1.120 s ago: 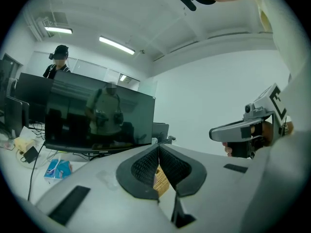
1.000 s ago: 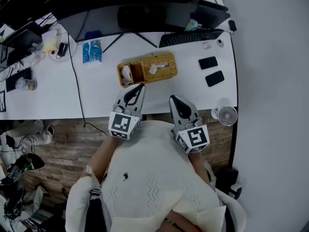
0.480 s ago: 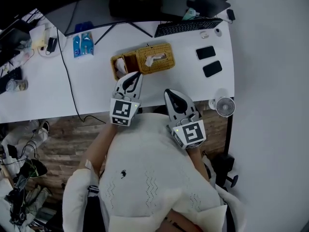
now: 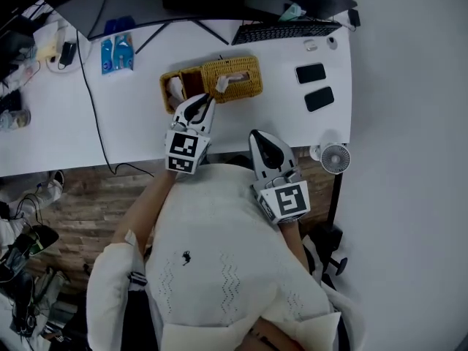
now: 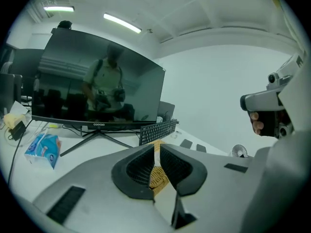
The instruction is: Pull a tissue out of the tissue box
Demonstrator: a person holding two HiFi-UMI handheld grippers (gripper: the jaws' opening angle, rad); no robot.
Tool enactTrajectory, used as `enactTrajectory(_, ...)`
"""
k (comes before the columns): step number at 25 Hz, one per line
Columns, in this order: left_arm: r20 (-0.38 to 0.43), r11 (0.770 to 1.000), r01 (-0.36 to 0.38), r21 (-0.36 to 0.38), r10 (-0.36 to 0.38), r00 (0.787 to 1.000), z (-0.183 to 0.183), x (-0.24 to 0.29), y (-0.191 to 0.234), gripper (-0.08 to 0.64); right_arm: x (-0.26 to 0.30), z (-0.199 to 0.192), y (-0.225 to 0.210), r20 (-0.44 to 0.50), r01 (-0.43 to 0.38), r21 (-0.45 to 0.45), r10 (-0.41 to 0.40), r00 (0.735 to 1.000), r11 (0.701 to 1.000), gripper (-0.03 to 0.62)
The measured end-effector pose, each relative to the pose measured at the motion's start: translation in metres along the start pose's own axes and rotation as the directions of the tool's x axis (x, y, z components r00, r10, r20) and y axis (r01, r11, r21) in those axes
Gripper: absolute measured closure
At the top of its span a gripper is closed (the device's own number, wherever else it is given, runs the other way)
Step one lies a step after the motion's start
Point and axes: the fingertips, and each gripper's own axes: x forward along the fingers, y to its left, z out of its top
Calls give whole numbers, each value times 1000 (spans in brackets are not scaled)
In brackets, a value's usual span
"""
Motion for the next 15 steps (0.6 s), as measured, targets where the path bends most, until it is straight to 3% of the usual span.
enactTrajectory(6, -55, 999, -1, -32, 0, 998, -10, 20, 2, 535, 1, -9, -10, -19, 10, 41, -9, 1000, 999, 591)
enactTrajectory(10, -87, 998, -10, -62, 4, 996, -17, 32, 5, 454, 2, -13, -15, -34, 22, 42, -20, 999, 999, 591)
enactTrajectory(15, -149, 992, -49, -119, 31, 988, -32, 47, 13, 454, 2, -21, -19, -49, 25, 51, -22, 999, 998, 591)
